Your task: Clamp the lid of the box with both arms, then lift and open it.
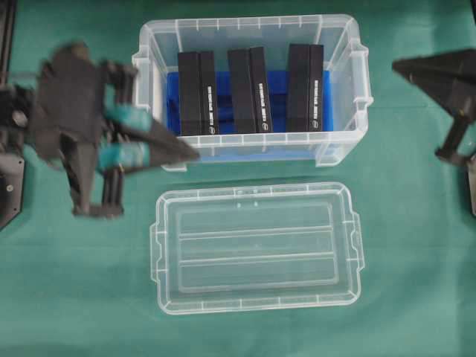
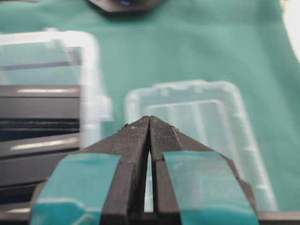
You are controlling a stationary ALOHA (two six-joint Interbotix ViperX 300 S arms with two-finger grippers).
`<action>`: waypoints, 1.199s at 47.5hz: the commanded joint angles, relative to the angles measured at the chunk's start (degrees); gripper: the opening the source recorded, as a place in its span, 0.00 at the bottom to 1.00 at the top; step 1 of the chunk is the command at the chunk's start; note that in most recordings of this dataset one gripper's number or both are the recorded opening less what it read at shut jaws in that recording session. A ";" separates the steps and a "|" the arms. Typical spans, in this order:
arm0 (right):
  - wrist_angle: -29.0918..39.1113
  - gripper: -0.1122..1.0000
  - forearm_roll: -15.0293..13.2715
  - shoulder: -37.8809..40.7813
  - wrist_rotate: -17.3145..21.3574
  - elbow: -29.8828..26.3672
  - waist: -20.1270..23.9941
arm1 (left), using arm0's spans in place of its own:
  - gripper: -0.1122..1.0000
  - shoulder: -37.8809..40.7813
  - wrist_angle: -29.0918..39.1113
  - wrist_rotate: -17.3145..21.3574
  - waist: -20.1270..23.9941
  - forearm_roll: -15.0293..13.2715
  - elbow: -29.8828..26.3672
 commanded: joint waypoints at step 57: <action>-24.79 0.10 0.00 -2.55 0.70 13.18 -29.71 | 0.11 -8.00 -13.62 3.60 16.70 -1.05 14.41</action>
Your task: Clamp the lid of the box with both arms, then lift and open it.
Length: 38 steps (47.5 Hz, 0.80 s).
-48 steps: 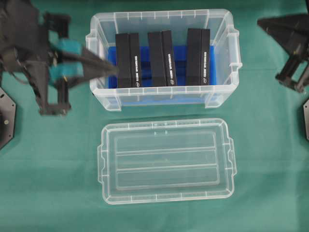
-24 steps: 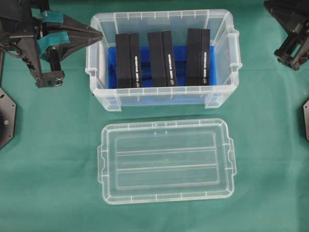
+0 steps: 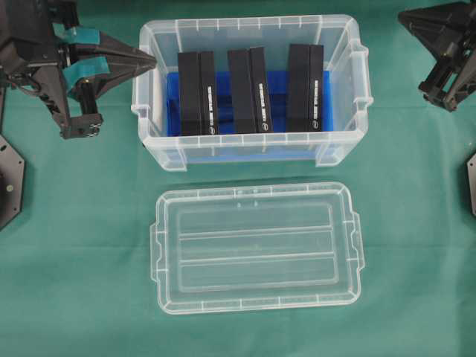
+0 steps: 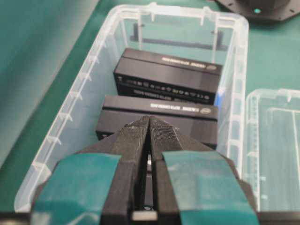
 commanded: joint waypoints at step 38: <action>-7.21 0.10 4.04 0.00 0.09 -0.35 0.88 | 0.11 -0.35 -0.26 -1.05 -4.04 -0.88 -0.44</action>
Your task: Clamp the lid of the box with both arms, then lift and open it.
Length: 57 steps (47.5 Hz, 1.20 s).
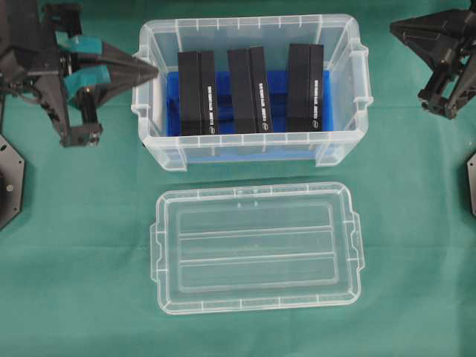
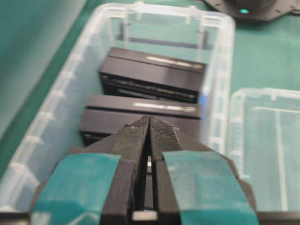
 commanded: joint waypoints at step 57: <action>-0.09 0.10 3.96 0.18 0.09 0.00 12.22 | 0.11 -1.76 0.35 -1.23 -6.24 -0.09 0.79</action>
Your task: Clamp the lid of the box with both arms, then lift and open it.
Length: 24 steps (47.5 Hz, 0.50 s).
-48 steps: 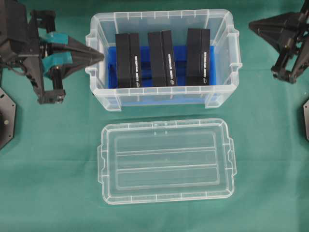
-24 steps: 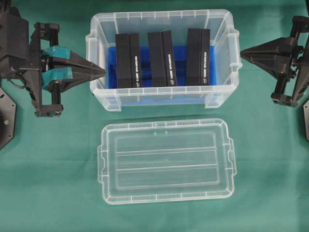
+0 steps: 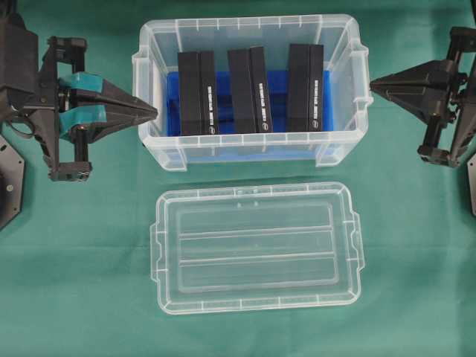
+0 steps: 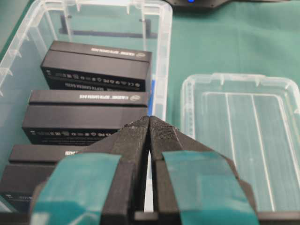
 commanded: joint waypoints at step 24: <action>-0.09 0.10 0.09 0.00 0.09 -0.70 1.14 | 0.11 -0.26 -0.53 0.00 -0.18 -0.09 -0.79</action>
